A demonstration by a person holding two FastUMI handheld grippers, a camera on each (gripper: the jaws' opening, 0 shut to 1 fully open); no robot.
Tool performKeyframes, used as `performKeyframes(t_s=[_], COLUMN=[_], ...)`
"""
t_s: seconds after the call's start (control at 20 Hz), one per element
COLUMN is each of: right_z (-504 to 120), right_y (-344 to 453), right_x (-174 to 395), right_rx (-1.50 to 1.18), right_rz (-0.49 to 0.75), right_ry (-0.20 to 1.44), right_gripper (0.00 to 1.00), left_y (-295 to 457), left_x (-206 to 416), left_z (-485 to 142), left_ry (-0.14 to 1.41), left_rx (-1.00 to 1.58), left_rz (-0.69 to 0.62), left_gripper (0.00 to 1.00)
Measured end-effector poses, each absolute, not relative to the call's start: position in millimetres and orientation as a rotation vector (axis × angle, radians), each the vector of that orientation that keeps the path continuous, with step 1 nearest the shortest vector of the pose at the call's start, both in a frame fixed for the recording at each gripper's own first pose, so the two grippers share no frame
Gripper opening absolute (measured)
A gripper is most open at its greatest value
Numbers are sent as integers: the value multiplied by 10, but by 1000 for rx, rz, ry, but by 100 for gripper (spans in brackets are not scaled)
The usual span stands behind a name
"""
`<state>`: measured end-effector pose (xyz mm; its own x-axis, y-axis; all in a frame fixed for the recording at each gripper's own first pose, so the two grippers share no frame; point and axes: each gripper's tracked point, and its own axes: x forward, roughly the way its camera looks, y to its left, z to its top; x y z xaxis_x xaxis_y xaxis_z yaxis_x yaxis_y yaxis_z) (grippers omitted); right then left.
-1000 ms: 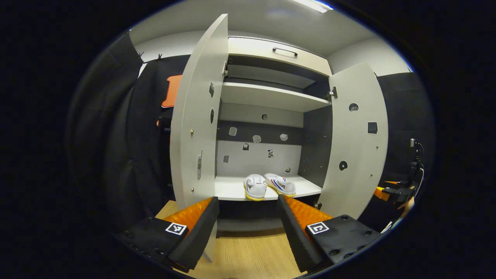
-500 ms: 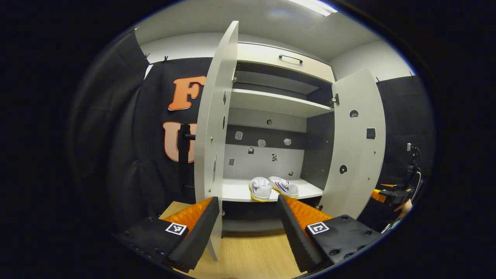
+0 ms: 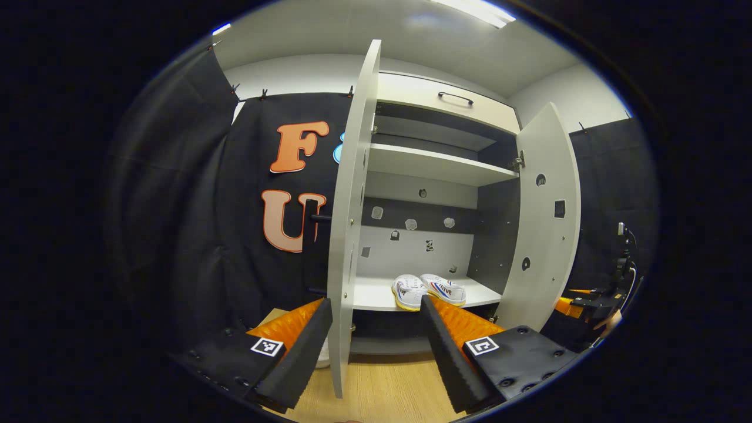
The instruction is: Grab one shoe with the right hand and put it into the shoe cabinet, grab the other shoe with the left hand and put it into the shoe cabinet; then close the right door with the right hand and the left door with the left hand.
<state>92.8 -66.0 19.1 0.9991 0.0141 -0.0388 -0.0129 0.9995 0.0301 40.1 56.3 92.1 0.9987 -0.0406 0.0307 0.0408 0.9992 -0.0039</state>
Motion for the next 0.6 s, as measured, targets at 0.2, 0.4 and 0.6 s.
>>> performKeyframes(t_s=[0.2, 0.4, 0.6], right_z=[187, 182, 240], right_y=[-444, -245, 9], right_x=[1102, 1296, 1505], right_rx=[21, 45, 28], right_rz=[41, 73, 109], right_ry=[18, 17, 0], right_gripper=[89, 89, 91], left_y=[697, 815, 899], left_x=[358, 322, 333], left_z=[945, 941, 888], left_ry=[-34, -31, -26], left_rx=[0, 6, -10], left_rz=[-13, 14, 37], left_gripper=[96, 96, 96])
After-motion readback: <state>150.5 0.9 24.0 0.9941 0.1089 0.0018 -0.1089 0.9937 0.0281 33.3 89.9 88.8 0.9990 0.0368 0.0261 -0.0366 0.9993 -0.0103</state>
